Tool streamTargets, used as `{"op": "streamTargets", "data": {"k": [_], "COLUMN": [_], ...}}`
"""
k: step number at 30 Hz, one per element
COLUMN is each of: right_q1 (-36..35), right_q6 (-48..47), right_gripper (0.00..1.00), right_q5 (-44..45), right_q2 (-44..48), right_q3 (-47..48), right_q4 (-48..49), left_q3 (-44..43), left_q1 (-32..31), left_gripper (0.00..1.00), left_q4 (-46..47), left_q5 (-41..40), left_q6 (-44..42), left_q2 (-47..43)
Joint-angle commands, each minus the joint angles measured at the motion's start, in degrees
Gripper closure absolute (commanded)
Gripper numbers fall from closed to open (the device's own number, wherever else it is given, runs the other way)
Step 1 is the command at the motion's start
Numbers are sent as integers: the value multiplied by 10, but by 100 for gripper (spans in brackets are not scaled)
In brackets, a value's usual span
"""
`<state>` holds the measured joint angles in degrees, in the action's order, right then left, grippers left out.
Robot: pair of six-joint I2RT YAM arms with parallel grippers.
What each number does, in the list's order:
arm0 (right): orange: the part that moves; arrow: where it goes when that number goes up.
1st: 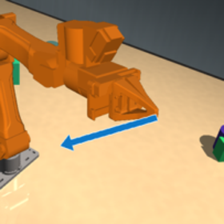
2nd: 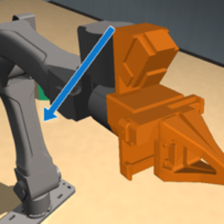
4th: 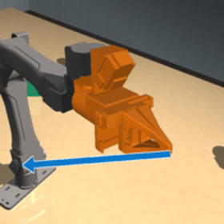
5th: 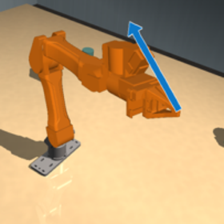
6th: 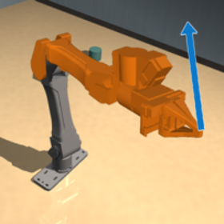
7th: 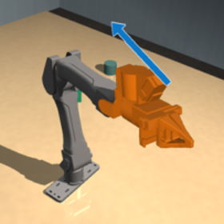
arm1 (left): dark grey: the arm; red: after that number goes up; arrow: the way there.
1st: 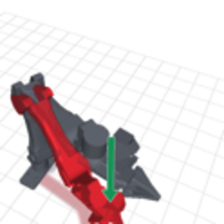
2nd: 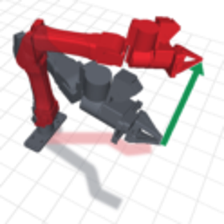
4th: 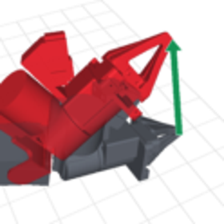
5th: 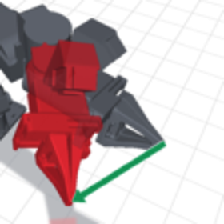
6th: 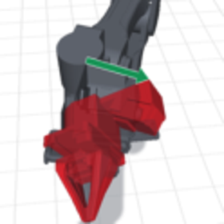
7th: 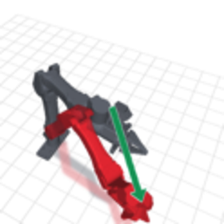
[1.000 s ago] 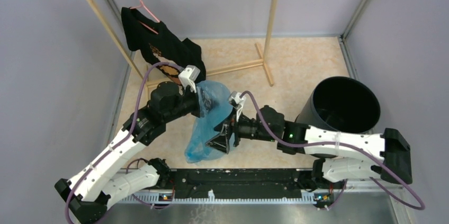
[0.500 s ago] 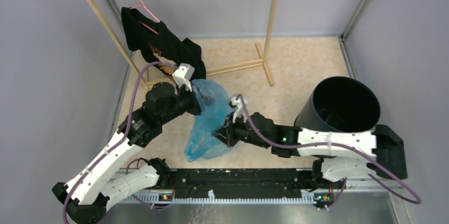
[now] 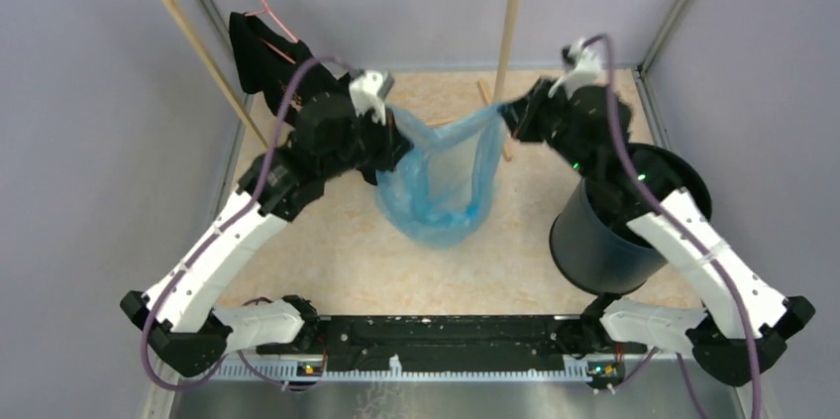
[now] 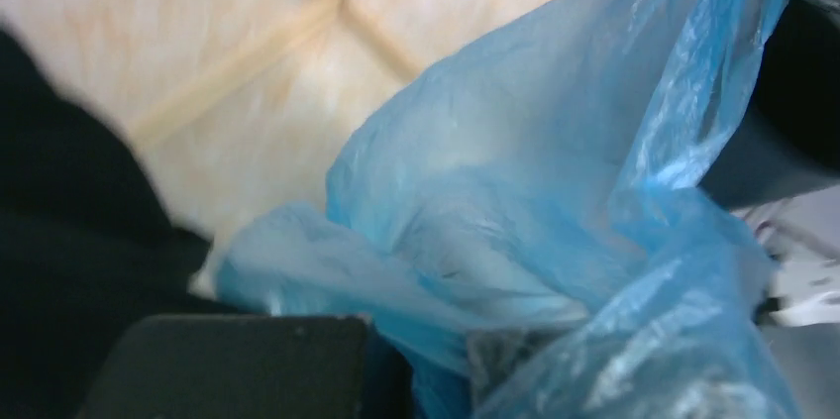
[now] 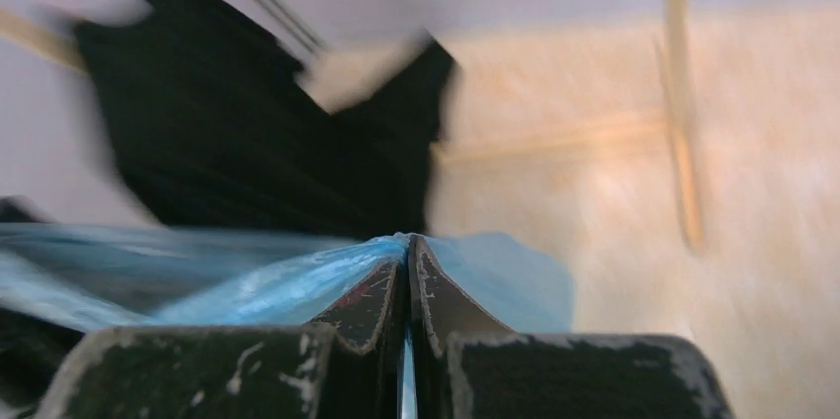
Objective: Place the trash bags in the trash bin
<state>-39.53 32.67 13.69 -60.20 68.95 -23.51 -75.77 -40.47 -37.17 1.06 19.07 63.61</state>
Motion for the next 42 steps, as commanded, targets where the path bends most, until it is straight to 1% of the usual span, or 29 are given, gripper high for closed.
{"op": "streamTargets", "data": {"k": [1,2,4,6,7,9,10,12,14,16,18,19,23,24,26,28,30,33,36,38,42], "right_q1": [3,3,3,3,3,3,3,3,2,3,3,3,3,3,3,3,2,3,3,3,3], "right_q6": [-114,-120,-127,-128,-128,-107,-87,-43,6,20,5,-7,-60,-67,-75,-77,-77,-63,-51,-53,-71], "right_gripper": [100,100,100,100,100,100,100,100,100,100,100,100,100,100,100,100,100,100,100,100,100], "right_q5": [-89,-108,-133,-133,-125,-96,-83,-102,-145,-162,-150,-148,-168,-174,-179,-172,-153,-103,-96,-92,-92], "right_q2": [-9,-1,34,86,113,149,157,166,177,190,195,191,155,150,155,176,202,230,244,244,214], "right_q3": [272,290,264,167,97,-40,-104,-217,-303,-339,-298,-264,-81,-44,8,17,-7,-70,-112,-108,-55], "right_q4": [-64,-55,-19,31,55,76,73,87,126,151,127,111,34,21,6,3,-2,-26,-30,-25,-25], "left_q3": [-197,-187,-123,-22,36,136,185,266,321,346,336,314,169,124,79,77,104,149,169,162,113], "left_q1": [2,2,2,2,2,2,2,2,2,2,2,2,2,2,2,2,2,2,2,2,2], "left_gripper": [100,100,100,100,100,100,100,100,100,100,100,100,100,100,100,100,100,100,100,100,100], "left_q4": [64,97,157,193,195,161,136,92,70,75,95,99,90,88,91,103,107,68,23,8,-12], "left_q5": [85,100,110,83,59,7,0,7,31,49,47,42,47,48,48,31,9,-6,-14,-29,-49], "left_q6": [-52,-54,-51,-35,-24,6,21,60,88,92,81,71,21,12,1,-2,-1,12,17,14,2], "left_q2": [-20,-39,-89,-138,-156,-174,-176,-177,-186,-207,-225,-228,-196,-189,-188,-202,-219,-228,-234,-243,-248]}}
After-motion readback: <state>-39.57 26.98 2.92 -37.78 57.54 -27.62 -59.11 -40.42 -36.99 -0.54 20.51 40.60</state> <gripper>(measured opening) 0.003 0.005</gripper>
